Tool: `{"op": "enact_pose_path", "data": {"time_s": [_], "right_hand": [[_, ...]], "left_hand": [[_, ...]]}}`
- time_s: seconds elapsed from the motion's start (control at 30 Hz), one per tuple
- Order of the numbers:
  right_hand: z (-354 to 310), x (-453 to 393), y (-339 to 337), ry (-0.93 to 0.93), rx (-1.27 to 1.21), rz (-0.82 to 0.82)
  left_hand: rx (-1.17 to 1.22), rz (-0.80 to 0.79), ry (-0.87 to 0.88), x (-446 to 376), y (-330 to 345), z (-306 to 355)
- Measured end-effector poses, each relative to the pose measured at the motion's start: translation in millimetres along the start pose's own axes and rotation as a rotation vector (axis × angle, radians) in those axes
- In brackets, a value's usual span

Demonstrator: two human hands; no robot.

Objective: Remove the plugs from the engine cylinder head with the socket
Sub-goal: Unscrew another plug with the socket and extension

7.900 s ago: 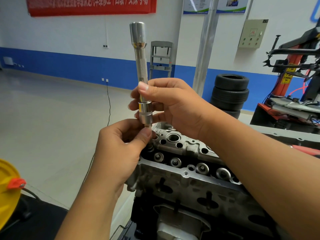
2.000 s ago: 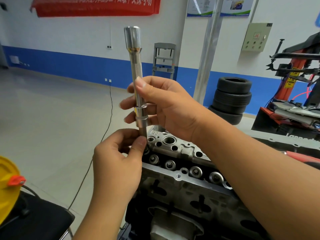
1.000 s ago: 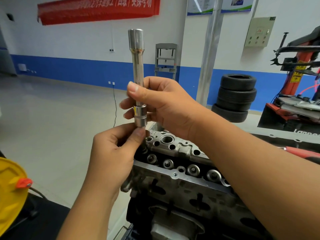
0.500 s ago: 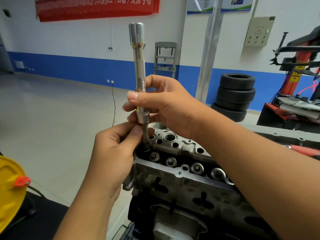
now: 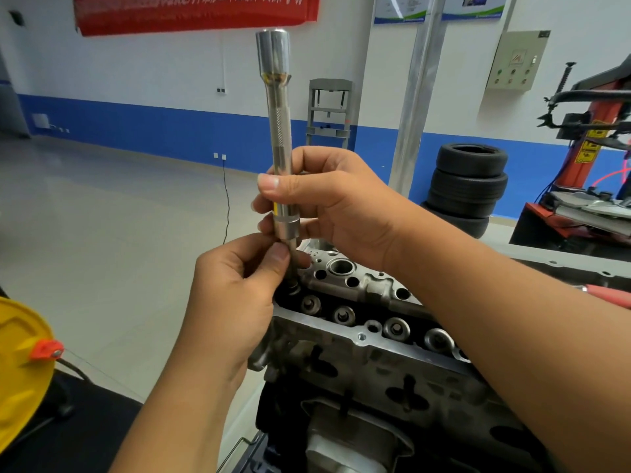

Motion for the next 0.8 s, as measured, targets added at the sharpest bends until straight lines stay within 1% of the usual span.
{"op": "enact_pose_path", "data": {"time_s": [0.13, 0.2, 0.23, 0.33, 0.37, 0.5, 0.6, 0.67, 0.8], "right_hand": [[-0.1, -0.2, 1.7, -0.002, -0.008, -0.015], [0.2, -0.1, 2.7, -0.006, -0.003, -0.008], [0.4, 0.1, 3.0, -0.009, 0.000, -0.003], [0.9, 0.4, 2.7, -0.006, -0.018, 0.011], [0.9, 0.2, 2.4, -0.003, -0.032, 0.014], [2.0, -0.4, 4.0, 0.007, -0.071, -0.026], [2.9, -0.7, 4.3, 0.011, -0.053, -0.018], [2.5, -0.7, 2.7, 0.001, -0.058, -0.002], [2.7, -1.3, 2.8, -0.006, -0.075, -0.008]], "left_hand": [[0.078, 0.107, 0.027, 1.1, -4.0, -1.3], [0.077, 0.129, 0.039, 1.2, -5.3, -0.8], [0.074, 0.110, 0.046, 1.7, -4.8, 0.4], [0.086, -0.013, -0.008, 1.3, 0.2, -1.5], [0.068, -0.021, -0.018, 0.9, 0.9, -2.7], [0.059, 0.080, -0.021, 0.9, -4.1, -4.0], [0.070, 0.144, -0.028, 1.9, -6.4, -6.9], [0.065, 0.138, -0.019, 1.7, -6.6, -5.3], [0.009, 0.031, -0.066, 1.1, -3.0, -4.3]]}}
Point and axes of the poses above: each hand's wrist, its own x-axis away from the middle knuckle, its own y-axis out of the palm, z = x × y, the point moved 5 cm from there along -x, towards the middle knuckle, and after that the axes turned 13 degrees about -y, right-handed, at the moved point
